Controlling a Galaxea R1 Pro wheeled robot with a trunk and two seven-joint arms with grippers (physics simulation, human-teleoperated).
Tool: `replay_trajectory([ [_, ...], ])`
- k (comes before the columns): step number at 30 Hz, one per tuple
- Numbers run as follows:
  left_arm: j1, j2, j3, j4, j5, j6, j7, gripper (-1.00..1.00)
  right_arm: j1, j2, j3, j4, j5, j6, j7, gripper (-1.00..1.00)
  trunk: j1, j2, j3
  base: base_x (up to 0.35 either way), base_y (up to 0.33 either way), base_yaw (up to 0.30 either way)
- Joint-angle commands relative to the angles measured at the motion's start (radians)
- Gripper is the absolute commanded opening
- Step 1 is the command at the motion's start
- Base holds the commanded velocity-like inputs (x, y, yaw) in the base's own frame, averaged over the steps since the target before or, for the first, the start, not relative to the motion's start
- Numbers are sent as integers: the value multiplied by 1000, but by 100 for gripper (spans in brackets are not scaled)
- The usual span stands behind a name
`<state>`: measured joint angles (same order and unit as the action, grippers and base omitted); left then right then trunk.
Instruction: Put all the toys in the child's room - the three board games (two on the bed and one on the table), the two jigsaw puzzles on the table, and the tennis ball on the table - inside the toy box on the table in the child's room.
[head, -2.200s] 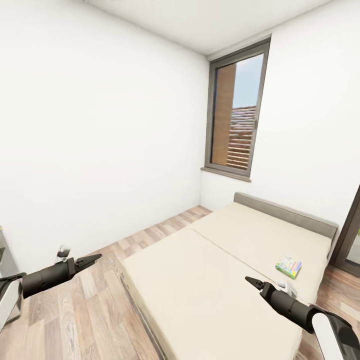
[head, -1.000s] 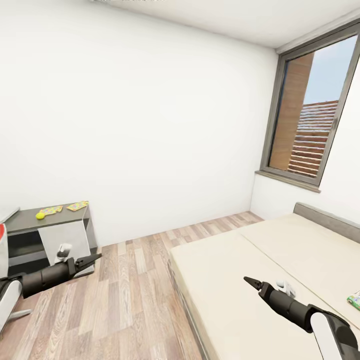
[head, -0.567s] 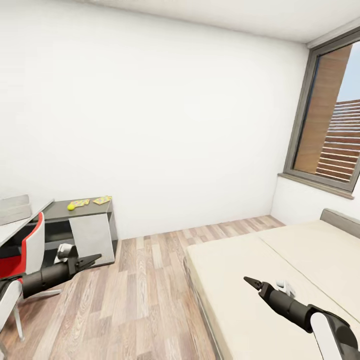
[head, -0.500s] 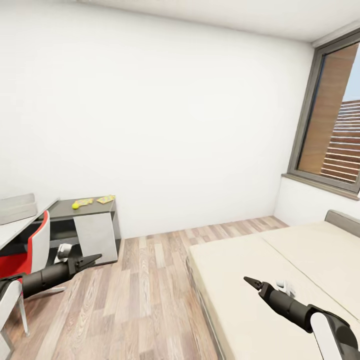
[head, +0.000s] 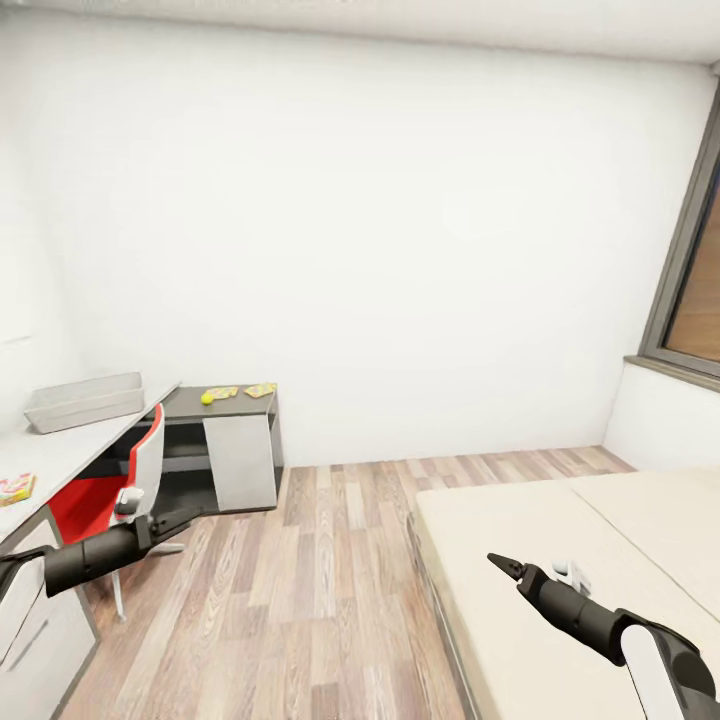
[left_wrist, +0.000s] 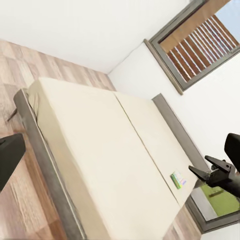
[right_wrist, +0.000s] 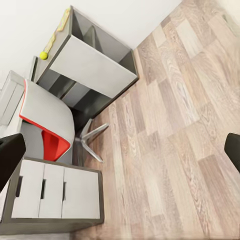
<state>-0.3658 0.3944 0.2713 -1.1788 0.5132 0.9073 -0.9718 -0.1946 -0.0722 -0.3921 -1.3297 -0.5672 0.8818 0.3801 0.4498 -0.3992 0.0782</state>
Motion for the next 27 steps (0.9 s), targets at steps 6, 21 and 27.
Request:
replay_trajectory([
  [6, -1, 0, 0, 1, 1, 5, -2, 100, 0, 0, -2, 0, 4, 5, 7, 100, 0, -1, 0, -42, -15, 285],
  [21, -1, 0, 0, 1, 1, 4, -2, 100, 0, 0, -2, -1, 4, 5, 7, 100, 0, -1, -6, -4, -1, 60],
  [27, -1, 0, 0, 1, 1, 4, -2, 100, 0, 0, -3, -1, 4, 5, 7, 100, 0, -1, -14, -4, -33, 1],
])
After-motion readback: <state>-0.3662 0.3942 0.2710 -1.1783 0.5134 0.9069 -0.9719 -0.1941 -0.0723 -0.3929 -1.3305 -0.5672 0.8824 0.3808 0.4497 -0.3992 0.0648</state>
